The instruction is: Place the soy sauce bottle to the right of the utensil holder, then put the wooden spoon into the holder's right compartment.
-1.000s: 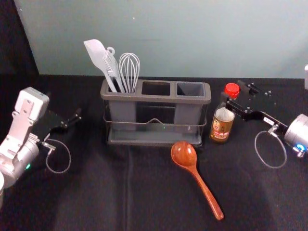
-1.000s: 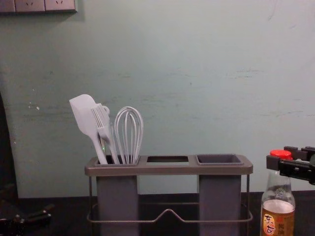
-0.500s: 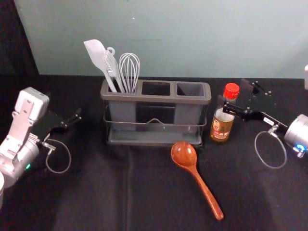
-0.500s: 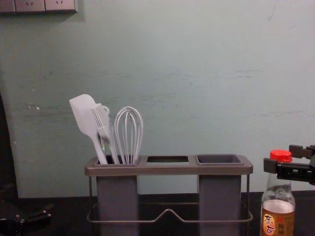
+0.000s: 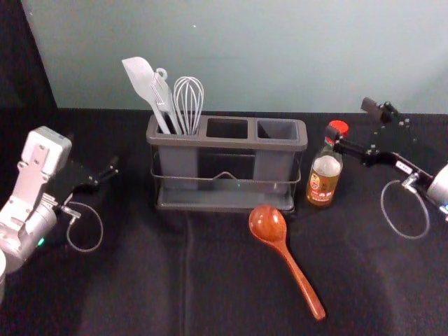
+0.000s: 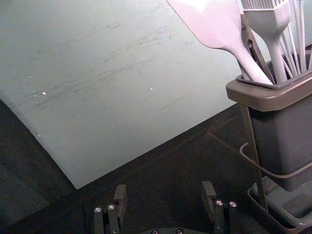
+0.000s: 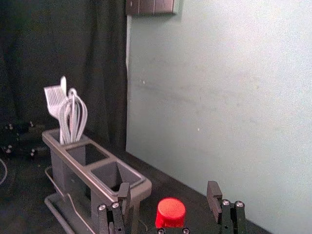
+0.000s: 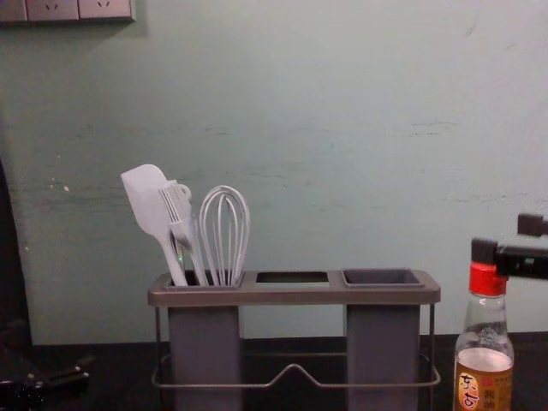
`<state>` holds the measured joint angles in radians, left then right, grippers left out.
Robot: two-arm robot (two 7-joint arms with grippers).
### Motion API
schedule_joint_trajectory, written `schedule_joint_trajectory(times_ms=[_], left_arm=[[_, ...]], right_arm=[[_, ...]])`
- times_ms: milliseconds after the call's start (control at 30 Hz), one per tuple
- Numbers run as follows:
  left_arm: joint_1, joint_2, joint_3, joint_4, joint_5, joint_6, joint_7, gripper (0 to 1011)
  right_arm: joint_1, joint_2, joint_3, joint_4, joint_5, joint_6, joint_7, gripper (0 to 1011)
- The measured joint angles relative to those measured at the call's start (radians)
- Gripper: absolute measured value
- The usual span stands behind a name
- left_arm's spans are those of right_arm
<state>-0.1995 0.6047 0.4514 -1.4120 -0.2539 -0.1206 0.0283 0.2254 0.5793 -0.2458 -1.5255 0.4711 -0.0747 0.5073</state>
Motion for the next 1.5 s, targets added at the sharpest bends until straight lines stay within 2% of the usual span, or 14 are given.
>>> schedule_joint_trajectory(times_ms=[100, 233, 467, 567, 700, 867, 900, 1000, 1100, 1133, 1200, 1233, 1400, 1500], left_arm=[[0.0, 0.0, 0.0, 0.0, 0.0, 0.0, 0.0, 1005], [0.0, 0.0, 0.0, 0.0, 0.0, 0.0, 0.0, 1005], [0.0, 0.0, 0.0, 0.0, 0.0, 0.0, 0.0, 1005], [0.0, 0.0, 0.0, 0.0, 0.0, 0.0, 0.0, 1005], [0.0, 0.0, 0.0, 0.0, 0.0, 0.0, 0.0, 1005], [0.0, 0.0, 0.0, 0.0, 0.0, 0.0, 0.0, 1005], [0.0, 0.0, 0.0, 0.0, 0.0, 0.0, 0.0, 1005], [0.0, 0.0, 0.0, 0.0, 0.0, 0.0, 0.0, 1005], [0.0, 0.0, 0.0, 0.0, 0.0, 0.0, 0.0, 1005], [0.0, 0.0, 0.0, 0.0, 0.0, 0.0, 0.0, 1005], [0.0, 0.0, 0.0, 0.0, 0.0, 0.0, 0.0, 1005], [0.0, 0.0, 0.0, 0.0, 0.0, 0.0, 0.0, 1005], [0.0, 0.0, 0.0, 0.0, 0.0, 0.0, 0.0, 1005], [0.0, 0.0, 0.0, 0.0, 0.0, 0.0, 0.0, 1005]], right_arm=[[-0.022, 0.009, 0.016, -0.037, 0.005, -0.004, -0.004, 1002], [-0.056, 0.036, 0.035, -0.115, 0.004, 0.028, -0.017, 1002], [-0.114, 0.087, 0.047, -0.281, 0.018, 0.133, -0.032, 1002], [-0.124, 0.099, 0.041, -0.323, 0.022, 0.165, -0.034, 1002], [-0.132, 0.119, 0.013, -0.401, 0.021, 0.245, -0.055, 1002], [-0.116, 0.122, -0.038, -0.469, 0.022, 0.409, -0.104, 1002], [-0.103, 0.119, -0.062, -0.491, 0.018, 0.478, -0.132, 1002], [-0.076, 0.108, -0.1, -0.51, 0.007, 0.588, -0.171, 1002], [-0.042, 0.079, -0.139, -0.52, -0.004, 0.725, -0.217, 1002], [-0.027, 0.057, -0.154, -0.518, -0.006, 0.79, -0.238, 1002], [-0.015, 0.037, -0.166, -0.511, -0.007, 0.845, -0.253, 1002], [-0.005, 0.012, -0.178, -0.5, -0.007, 0.895, -0.268, 1002], [0.011, -0.061, -0.207, -0.446, -0.019, 1.003, -0.316, 1002], [0.015, -0.085, -0.213, -0.422, -0.026, 1.024, -0.33, 1002]])
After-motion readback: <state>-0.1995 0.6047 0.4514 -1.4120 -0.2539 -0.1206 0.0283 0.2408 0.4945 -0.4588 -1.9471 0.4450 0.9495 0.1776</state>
